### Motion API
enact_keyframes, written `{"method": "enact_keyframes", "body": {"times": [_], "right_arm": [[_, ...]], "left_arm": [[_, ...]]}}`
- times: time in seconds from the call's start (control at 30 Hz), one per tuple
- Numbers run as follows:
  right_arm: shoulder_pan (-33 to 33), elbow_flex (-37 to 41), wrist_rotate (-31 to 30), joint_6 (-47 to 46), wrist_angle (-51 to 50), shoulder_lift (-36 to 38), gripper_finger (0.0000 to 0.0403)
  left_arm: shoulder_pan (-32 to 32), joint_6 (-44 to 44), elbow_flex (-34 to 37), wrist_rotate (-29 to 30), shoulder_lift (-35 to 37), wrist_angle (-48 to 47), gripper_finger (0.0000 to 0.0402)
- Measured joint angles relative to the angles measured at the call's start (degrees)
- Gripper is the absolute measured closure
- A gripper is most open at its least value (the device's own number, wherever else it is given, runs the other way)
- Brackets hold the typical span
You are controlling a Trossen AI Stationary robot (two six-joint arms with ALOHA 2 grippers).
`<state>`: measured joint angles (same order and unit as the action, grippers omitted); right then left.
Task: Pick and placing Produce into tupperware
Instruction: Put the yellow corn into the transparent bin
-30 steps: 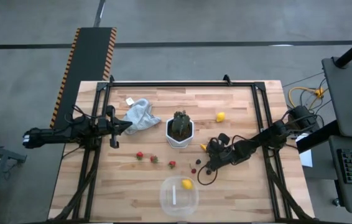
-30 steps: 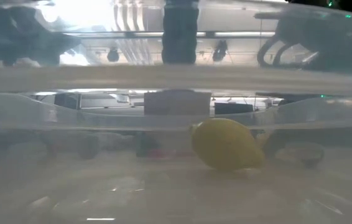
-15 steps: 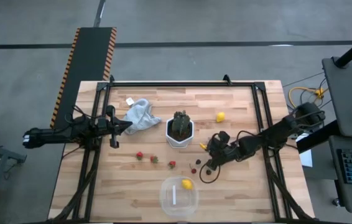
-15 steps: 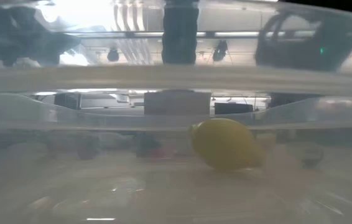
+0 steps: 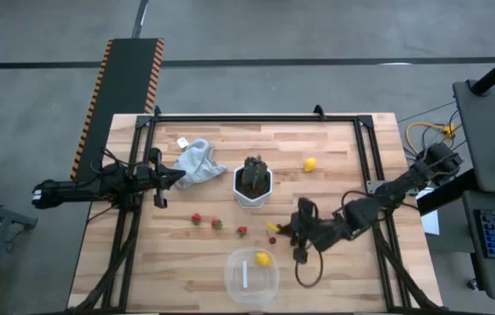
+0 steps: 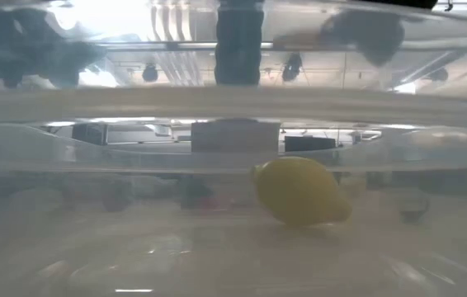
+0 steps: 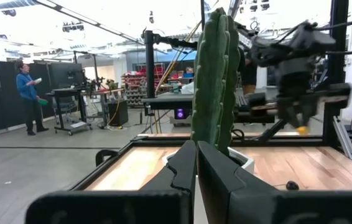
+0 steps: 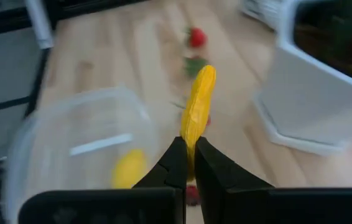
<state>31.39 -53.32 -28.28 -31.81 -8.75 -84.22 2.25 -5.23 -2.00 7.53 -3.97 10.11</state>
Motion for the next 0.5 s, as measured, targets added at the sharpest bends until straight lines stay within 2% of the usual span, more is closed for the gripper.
{"method": "enact_keyframes", "body": {"times": [0.23,0.5], "right_arm": [[2.45,-9.81,0.27,2.94,-4.02,-9.83,0.0394],[2.61,-23.06,6.24,6.6,-12.98,-22.15,0.0394]], "left_arm": [[0.01,0.15,0.0,0.0,0.01,0.01,0.0402],[0.01,-0.07,0.0,0.02,0.02,0.34,0.0402]]}}
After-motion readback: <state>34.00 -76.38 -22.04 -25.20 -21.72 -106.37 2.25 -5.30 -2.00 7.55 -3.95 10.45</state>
